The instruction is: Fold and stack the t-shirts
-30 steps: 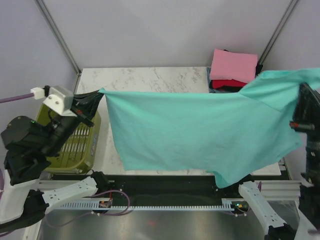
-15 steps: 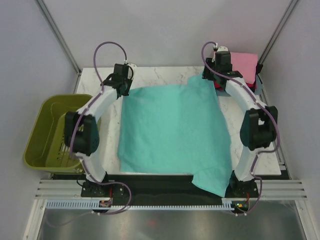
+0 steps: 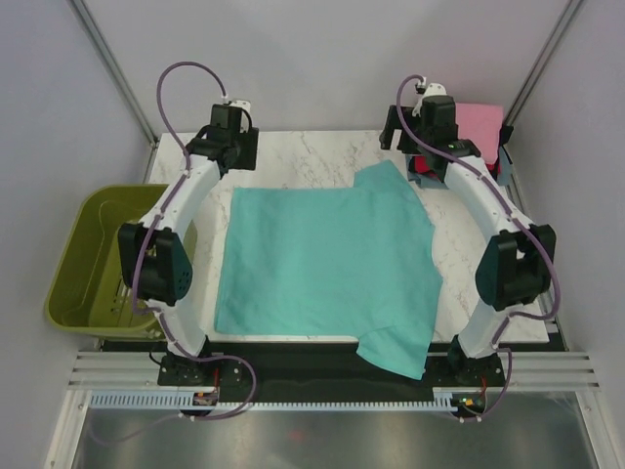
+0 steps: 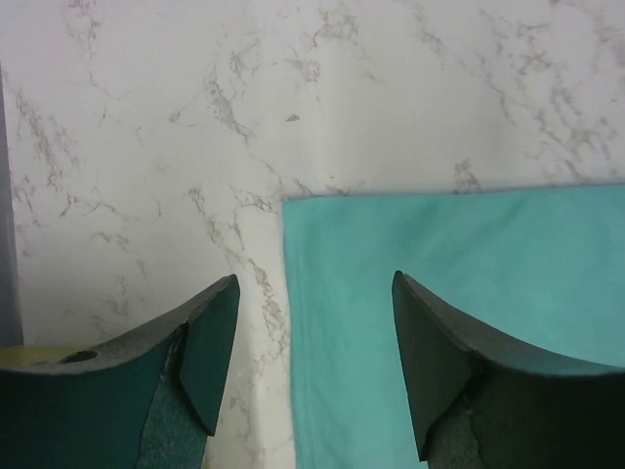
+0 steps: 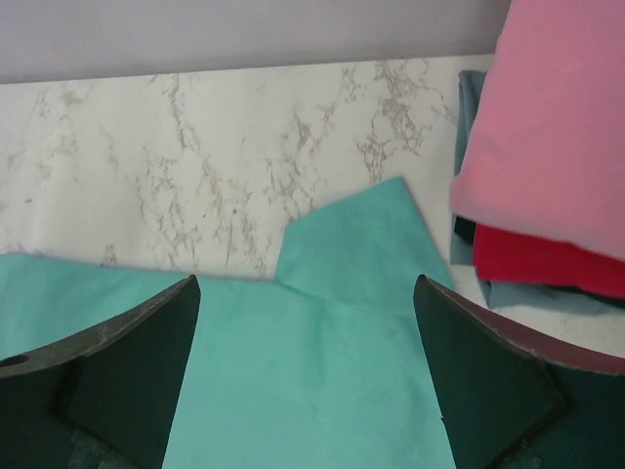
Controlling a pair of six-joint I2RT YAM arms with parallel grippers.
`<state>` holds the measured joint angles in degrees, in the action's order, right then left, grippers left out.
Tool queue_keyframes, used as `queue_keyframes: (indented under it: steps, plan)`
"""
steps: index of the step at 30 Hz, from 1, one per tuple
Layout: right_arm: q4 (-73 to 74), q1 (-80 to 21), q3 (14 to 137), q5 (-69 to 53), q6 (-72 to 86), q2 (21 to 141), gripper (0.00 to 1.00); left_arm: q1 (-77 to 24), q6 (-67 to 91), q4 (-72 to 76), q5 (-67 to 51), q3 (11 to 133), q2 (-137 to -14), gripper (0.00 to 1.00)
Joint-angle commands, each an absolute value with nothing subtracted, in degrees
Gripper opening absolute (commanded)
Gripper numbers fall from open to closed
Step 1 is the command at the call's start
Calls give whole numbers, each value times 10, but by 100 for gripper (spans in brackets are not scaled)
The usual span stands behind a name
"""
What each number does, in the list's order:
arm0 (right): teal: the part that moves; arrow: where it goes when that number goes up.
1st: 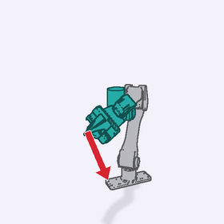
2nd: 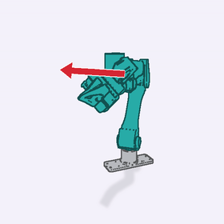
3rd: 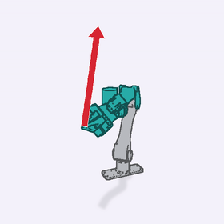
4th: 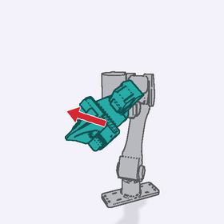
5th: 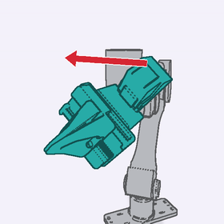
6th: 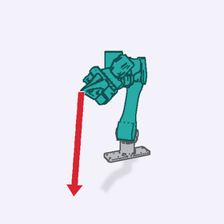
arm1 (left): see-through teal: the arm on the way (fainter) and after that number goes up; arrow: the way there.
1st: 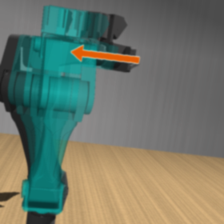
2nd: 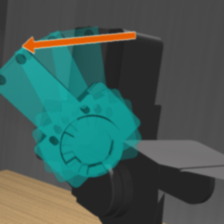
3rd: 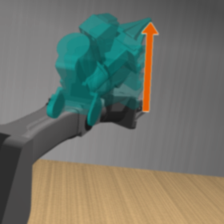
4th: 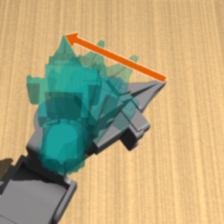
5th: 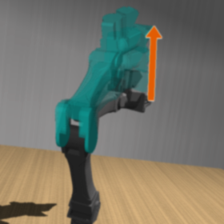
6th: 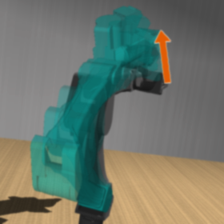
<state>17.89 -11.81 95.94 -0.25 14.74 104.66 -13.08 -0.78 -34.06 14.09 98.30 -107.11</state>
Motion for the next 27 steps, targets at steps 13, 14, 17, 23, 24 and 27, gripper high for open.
queue_keyframes:
  steps: [13,14,17,23,24,27]
  plan:
    - [194,-134,765,9,192,1046,98,-158,192,-261,-20,839,-1078,67]
    - [202,-134,794,18,190,1061,98,-158,192,-268,-20,854,-1097,67]
    - [215,-134,845,25,185,1120,98,-157,194,-284,-16,911,-1168,66]
    - [235,-134,919,38,181,1229,97,-156,211,-285,-18,947,-1257,66]
    - [238,-134,940,40,180,1255,98,-154,214,-282,-14,953,-1268,66]
    - [250,-134,976,38,180,1306,98,-146,213,-280,-18,976,-1290,66]
